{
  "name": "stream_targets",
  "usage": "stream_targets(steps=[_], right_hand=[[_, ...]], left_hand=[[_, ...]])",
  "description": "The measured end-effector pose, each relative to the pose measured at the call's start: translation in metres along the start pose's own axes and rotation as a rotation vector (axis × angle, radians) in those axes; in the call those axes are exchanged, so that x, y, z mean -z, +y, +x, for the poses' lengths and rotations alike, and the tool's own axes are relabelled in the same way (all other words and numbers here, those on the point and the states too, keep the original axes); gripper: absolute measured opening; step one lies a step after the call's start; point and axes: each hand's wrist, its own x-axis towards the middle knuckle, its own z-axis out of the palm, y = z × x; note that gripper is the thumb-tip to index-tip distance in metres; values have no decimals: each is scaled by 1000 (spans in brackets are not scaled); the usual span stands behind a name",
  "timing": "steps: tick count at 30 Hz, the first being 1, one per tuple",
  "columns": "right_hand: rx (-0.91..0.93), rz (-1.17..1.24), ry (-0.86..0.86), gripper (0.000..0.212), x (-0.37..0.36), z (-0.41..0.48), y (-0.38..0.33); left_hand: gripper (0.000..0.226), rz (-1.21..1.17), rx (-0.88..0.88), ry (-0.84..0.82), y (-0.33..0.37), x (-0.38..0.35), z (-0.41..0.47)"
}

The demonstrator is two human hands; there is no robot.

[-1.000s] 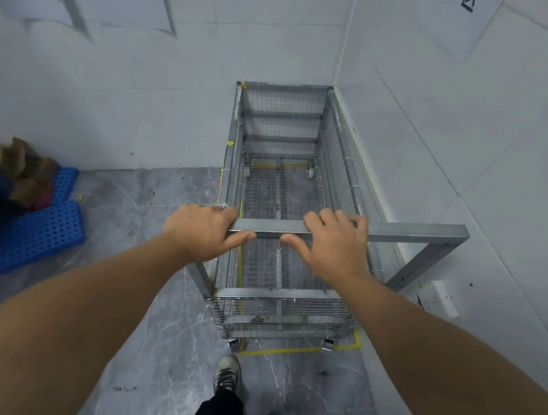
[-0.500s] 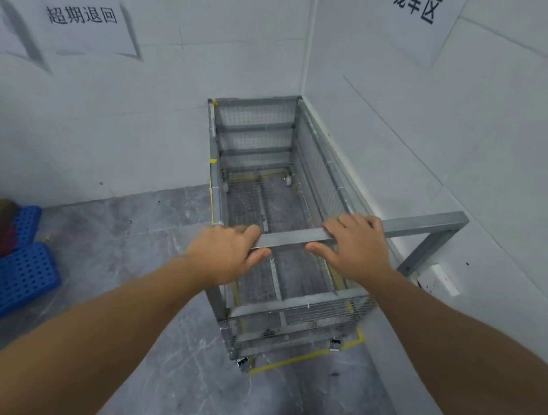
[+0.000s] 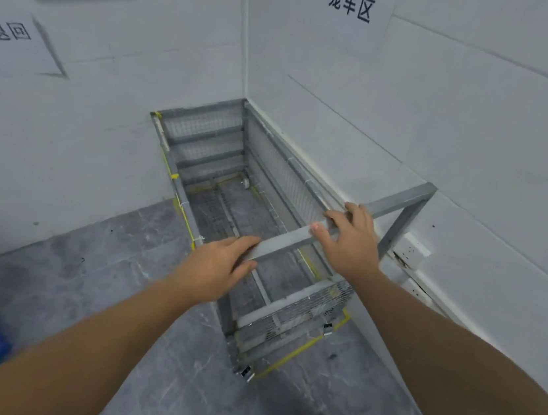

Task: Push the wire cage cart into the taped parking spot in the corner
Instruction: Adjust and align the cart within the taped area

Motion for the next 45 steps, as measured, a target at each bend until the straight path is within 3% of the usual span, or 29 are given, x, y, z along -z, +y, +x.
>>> stream_targets(steps=[3, 9, 13, 16, 18, 37, 45], right_hand=[[-209, 118, 34, 57, -2, -4, -14], [-318, 177, -54, 77, -7, 8, -32], [-348, 235, 11, 58, -10, 12, -37], [-343, 290, 91, 29, -14, 13, -36], [-316, 304, 99, 21, -14, 15, -31], [-225, 309, 48, 19, 10, 79, 39], [-204, 241, -73, 26, 16, 79, 46]], left_hand=[[52, 4, -12, 89, 3, -8, -2], [43, -28, -100, 209, 3, -11, 4], [43, -26, -119, 248, 5, -12, 10], [43, -29, -130, 258, 4, -13, 12], [42, -27, -135, 260, 7, -14, 15], [37, -19, -121, 354, 47, -45, 88], [37, 90, -6, 274, 57, -40, 83]])
